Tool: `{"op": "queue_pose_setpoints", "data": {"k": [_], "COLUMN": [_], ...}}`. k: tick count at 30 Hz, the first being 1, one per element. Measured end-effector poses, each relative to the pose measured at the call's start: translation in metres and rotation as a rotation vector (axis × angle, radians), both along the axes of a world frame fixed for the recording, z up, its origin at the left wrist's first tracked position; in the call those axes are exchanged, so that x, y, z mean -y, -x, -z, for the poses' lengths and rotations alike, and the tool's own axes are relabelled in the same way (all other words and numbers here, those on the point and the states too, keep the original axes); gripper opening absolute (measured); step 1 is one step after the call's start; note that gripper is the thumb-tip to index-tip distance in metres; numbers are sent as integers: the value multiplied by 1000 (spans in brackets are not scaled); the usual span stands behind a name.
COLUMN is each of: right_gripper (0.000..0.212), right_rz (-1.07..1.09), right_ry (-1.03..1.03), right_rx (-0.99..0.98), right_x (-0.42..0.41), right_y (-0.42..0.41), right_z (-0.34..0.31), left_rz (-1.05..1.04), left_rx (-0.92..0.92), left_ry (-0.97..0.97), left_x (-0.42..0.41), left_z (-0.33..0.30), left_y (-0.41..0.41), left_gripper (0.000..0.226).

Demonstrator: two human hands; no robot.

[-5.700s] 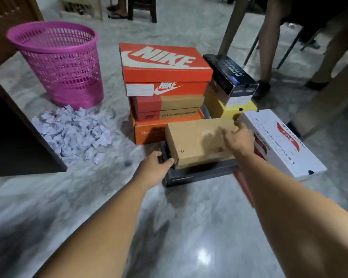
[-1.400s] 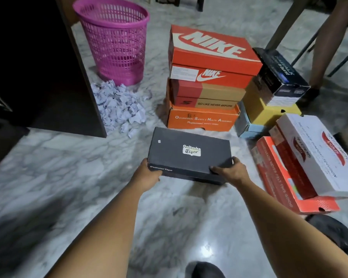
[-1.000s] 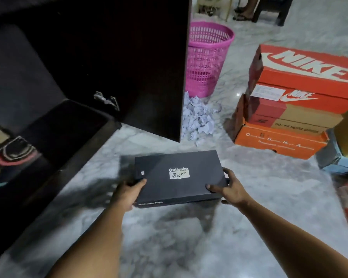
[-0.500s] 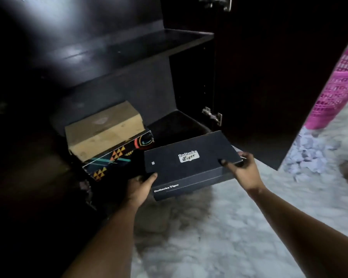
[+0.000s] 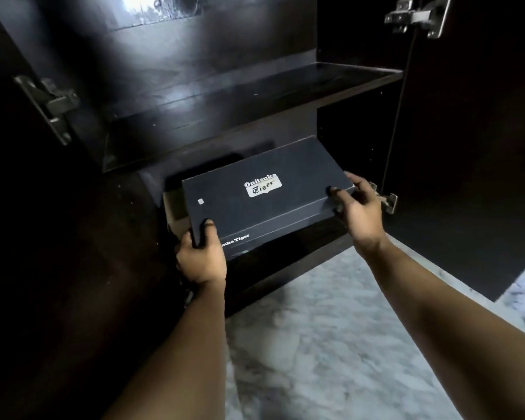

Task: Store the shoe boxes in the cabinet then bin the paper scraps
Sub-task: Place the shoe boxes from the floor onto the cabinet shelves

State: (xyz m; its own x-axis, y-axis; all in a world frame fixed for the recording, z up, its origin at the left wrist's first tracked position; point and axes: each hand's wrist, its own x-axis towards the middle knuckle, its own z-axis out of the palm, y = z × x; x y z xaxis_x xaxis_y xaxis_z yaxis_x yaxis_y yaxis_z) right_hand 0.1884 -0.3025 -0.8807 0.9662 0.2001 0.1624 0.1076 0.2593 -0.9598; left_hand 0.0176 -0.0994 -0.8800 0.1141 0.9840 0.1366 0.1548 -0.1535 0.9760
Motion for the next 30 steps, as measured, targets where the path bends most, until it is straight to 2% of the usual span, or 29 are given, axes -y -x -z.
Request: {"op": "queue_pose_setpoints", "data": {"k": [3, 6, 8, 10, 15, 17, 20, 24, 27, 30], "right_gripper": [34, 38, 44, 54, 65, 72, 77, 80, 97, 90], "right_rz": [-35, -101, -126, -151, -339, -371, -394, -441, -435, -399], "right_ry": [-8, 53, 104, 153, 286, 303, 344, 333, 323, 355], "right_rx": [5, 8, 21, 20, 63, 67, 63, 43, 29, -7], "right_x": [-43, -83, -103, -118, -145, -155, -162, -166, -163, -147], "right_y": [-16, -30, -40, -47, -63, -67, -68, -58, -51, -37], "right_z": [-17, -25, -23, -21, -21, -23, -25, -13, 1, 16], "left_rz": [-180, -276, -252, -194, -74, -22, -29, -72, -21, 129], "left_rx": [136, 302, 301, 222, -154, -208, -253, -371, -392, -455], "left_ry": [32, 72, 28, -41, -168, -173, -152, -2, 27, -59], "left_x": [-17, -27, -37, -47, -84, -98, -98, -67, -61, -48], "left_z": [-13, -27, -25, -23, -21, -20, -17, -19, -8, 10], "left_y": [-12, -22, -28, -33, -48, -55, -69, -80, -74, -62], "left_gripper": [74, 48, 52, 60, 82, 85, 93, 106, 97, 59]}}
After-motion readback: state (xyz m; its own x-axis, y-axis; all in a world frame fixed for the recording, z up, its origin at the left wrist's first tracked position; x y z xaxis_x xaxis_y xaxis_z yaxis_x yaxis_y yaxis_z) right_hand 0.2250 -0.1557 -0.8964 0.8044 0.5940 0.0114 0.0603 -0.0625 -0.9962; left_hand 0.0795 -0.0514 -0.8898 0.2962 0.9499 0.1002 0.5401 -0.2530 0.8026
